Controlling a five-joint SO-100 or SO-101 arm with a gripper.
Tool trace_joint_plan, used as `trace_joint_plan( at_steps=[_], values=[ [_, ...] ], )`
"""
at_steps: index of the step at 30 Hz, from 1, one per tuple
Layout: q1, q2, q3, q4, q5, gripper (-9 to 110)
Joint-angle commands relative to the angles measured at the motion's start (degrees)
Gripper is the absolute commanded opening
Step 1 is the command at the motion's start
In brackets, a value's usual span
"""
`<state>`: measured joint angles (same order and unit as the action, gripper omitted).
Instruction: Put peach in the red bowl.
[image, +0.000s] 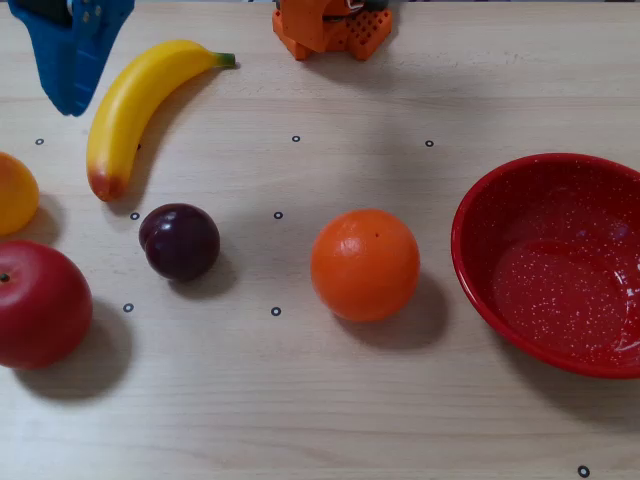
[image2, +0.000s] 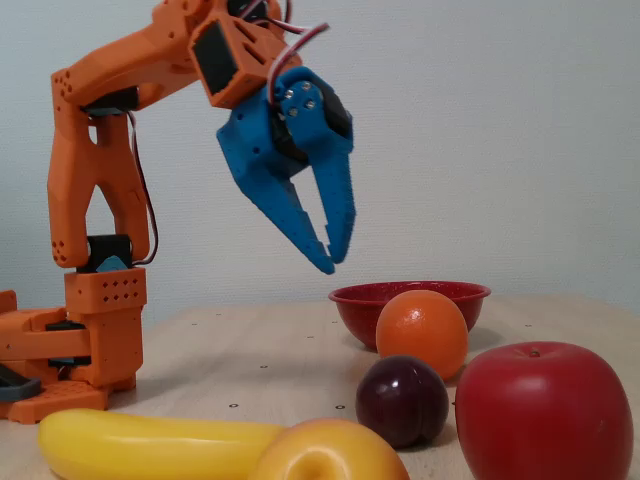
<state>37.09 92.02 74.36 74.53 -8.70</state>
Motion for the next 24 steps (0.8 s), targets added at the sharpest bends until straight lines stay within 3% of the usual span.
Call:
trace_joint_plan(
  at_steps=[1, 9, 24],
  values=[
    [2.3, 1.5, -7.0, 1.0, 1.5, 0],
    [6.2, -4.1, -12.9, 5.9, 2.6, 0],
    [9.1, -9.1, -21.9, 14.2, 6.6, 19]
  ],
)
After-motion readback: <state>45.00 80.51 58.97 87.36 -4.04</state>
